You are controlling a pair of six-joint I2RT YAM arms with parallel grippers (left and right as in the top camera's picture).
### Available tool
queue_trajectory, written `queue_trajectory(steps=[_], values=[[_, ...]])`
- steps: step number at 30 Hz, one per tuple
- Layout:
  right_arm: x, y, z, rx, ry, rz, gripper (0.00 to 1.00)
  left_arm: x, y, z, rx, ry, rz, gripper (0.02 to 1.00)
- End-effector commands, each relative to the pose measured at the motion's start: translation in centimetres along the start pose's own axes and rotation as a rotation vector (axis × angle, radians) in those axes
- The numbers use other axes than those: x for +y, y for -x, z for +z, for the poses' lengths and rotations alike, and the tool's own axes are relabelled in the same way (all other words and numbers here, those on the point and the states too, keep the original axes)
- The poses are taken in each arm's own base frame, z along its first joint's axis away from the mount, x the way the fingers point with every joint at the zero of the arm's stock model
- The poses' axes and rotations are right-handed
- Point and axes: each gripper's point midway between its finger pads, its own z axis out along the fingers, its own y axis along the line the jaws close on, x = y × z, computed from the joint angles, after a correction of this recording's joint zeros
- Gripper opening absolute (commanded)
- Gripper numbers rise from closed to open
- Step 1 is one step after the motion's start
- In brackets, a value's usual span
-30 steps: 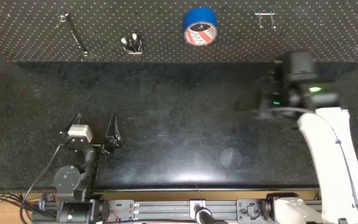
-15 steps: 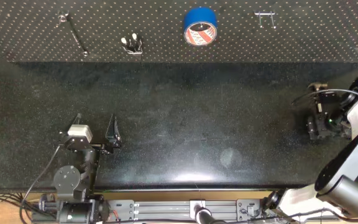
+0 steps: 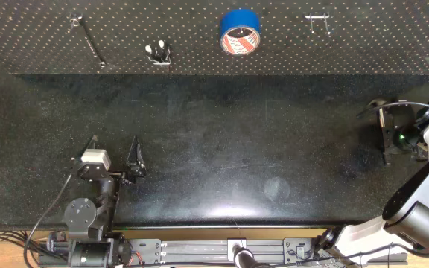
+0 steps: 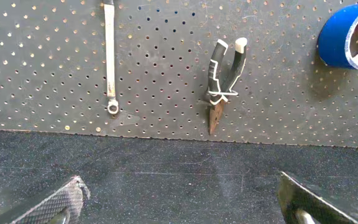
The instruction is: Place Tools Onto Pegboard
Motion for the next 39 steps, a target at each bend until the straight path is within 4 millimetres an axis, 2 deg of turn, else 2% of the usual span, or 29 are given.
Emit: queue_trajectory(steps=[1, 4, 5, 6, 7, 8, 9, 10, 12, 13, 14, 16, 20, 22, 24, 25, 29, 32, 34, 35, 36, 37, 39], values=[[1.4, -1.4, 1.5, 0.05, 0.064, 0.016, 0.077, 0.0, -0.1, 0.0, -0.001, -0.002, 0.016, 0.993], [1.7, -1.5, 1.5, 0.059, 0.07, 0.04, 0.077, 0.0, -0.1, 0.0, -0.001, -0.002, 0.016, 0.993], [2.2, -0.8, 0.8, 0.042, 0.062, 0.119, 0.077, 0.0, -0.1, 0.0, 0.0, -0.003, 0.015, 0.993], [4.1, 1.1, -1.1, -0.062, 0.11, 0.12, 0.077, 0.0, -0.1, 0.0, -0.001, -0.002, 0.016, 0.996], [7.1, 3.1, -4.4, -0.21, 0.172, 0.081, 0.077, 0.0, -0.1, 0.0, -0.001, -0.002, 0.016, 0.993], [9.5, 3.6, -7.0, -0.303, 0.186, 0.086, 0.077, 0.0, -0.1, 0.0, -0.001, -0.002, 0.016, 0.993], [13.1, 3.3, -10.7, -0.437, 0.172, 0.044, 0.077, 0.0, -0.1, 0.0, -0.001, -0.002, 0.015, 0.993], [15.0, 3.0, -12.7, -0.516, 0.16, -0.005, 0.077, 0.0, -0.1, 0.0, 0.0, -0.003, 0.016, 0.993], [19.1, 3.2, -18.1, -0.733, 0.164, -0.104, 0.077, 0.0, -0.1, 0.0, -0.001, -0.002, 0.016, 0.993], [21.1, 4.4, -21.3, -0.873, 0.194, -0.141, 0.077, 0.0, -0.1, 0.0, -0.001, -0.002, 0.015, 0.993], [22.1, 5.4, -22.7, -0.934, 0.233, -0.128, 0.077, 0.0, -0.1, 0.0, 0.0, -0.003, 0.016, 0.993], [22.4, 8.3, -23.0, -0.969, 0.321, -0.015, 0.077, 0.0, -0.1, 0.0, -0.001, -0.002, 0.016, 0.991], [22.3, 13.1, -20.6, -0.979, 0.347, -0.001, 0.077, 0.0, -0.1, 0.0, 0.0, -0.003, 0.016, 0.993], [22.9, 14.3, -20.5, -1.005, 0.358, -0.025, 0.077, 0.0, -0.1, 0.0, -0.001, -0.002, 0.016, 0.993], [23.8, 15.0, -19.2, -0.981, 0.376, -0.042, 0.077, 0.0, -0.1, 0.0, 0.0, -0.002, 0.015, 0.993], [23.7, 15.3, -18.1, -0.953, 0.38, -0.028, 0.077, 0.0, -0.1, 0.0, -0.001, -0.002, 0.016, 0.993], [21.8, 16.9, -16.4, -0.956, 0.351, 0.009, 0.077, 0.0, -0.1, 0.0, 0.0, -0.003, 0.016, 0.996], [21.6, 17.2, -14.7, -0.916, 0.353, 0.021, 0.077, 0.0, -0.1, 0.0, -0.001, -0.002, 0.016, 0.996], [22.3, 17.4, -14.6, -0.922, 0.362, 0.006, 0.088, 0.0, -0.1, 0.0, 0.0, -0.003, 0.015, 0.996], [22.3, 17.4, -14.6, -0.921, 0.362, 0.005, 0.38, 0.0, -0.1, 0.0, -0.001, -0.002, 0.016, 0.993], [22.3, 17.4, -14.6, -0.922, 0.362, 0.005, 0.755, 0.0, -0.1, 0.0, -0.001, -0.002, 0.015, 0.996], [22.3, 17.4, -14.6, -0.922, 0.362, 0.006, 0.936, 0.0, -0.1, 0.0, -0.001, -0.002, 0.016, 0.993], [22.8, 16.9, -15.2, -0.947, 0.32, -0.023, 0.95, 0.0, -0.1, 0.0, 0.0, -0.003, 0.015, 0.993]])
